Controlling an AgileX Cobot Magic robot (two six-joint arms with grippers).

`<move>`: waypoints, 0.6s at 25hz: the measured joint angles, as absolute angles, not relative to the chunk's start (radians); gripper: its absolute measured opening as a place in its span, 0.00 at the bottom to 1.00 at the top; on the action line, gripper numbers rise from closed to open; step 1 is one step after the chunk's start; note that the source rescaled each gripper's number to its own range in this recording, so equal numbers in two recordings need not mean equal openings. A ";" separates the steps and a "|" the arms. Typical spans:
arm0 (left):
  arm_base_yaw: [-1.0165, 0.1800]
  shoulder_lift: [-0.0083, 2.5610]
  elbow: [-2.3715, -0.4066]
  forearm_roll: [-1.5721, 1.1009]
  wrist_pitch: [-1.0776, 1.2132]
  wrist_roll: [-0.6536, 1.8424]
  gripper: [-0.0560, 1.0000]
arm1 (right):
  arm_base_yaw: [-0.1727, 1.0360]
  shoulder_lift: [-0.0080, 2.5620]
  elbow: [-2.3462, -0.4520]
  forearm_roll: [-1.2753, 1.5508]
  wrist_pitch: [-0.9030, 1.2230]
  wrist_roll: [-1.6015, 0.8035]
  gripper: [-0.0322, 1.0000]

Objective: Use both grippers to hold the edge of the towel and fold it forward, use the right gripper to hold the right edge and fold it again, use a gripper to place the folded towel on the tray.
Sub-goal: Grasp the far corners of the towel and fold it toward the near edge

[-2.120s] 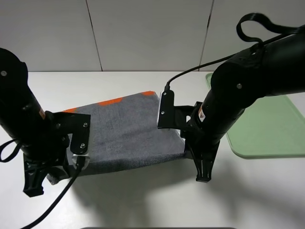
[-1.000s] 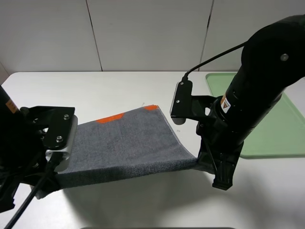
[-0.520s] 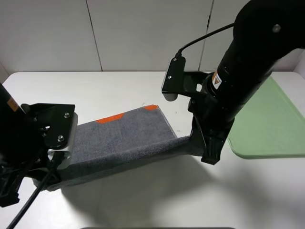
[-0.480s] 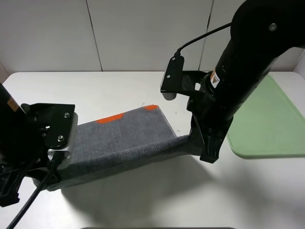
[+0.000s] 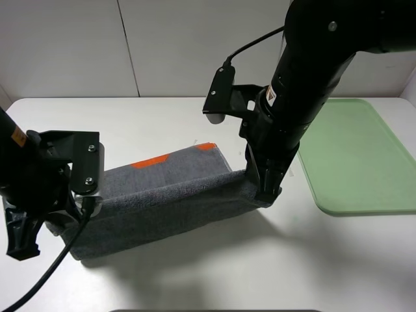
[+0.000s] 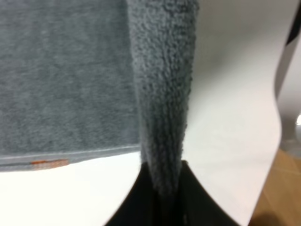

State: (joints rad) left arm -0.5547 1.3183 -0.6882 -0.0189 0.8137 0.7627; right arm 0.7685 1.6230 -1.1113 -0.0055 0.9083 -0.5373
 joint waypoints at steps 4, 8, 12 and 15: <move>-0.527 1.318 -0.688 -0.009 0.787 0.757 0.05 | 0.769 1.624 -1.111 -0.016 0.892 -0.538 0.03; -0.463 1.318 -0.688 -0.010 0.753 0.757 0.05 | 0.769 1.624 -1.111 -0.022 0.858 -0.541 0.03; -0.410 1.318 -0.688 -0.015 0.718 0.757 0.05 | 0.769 1.625 -1.111 -0.030 0.815 -0.544 0.03; -0.378 1.318 -0.688 -0.017 0.690 0.757 0.05 | 0.769 1.638 -1.117 -0.039 0.797 -0.549 0.03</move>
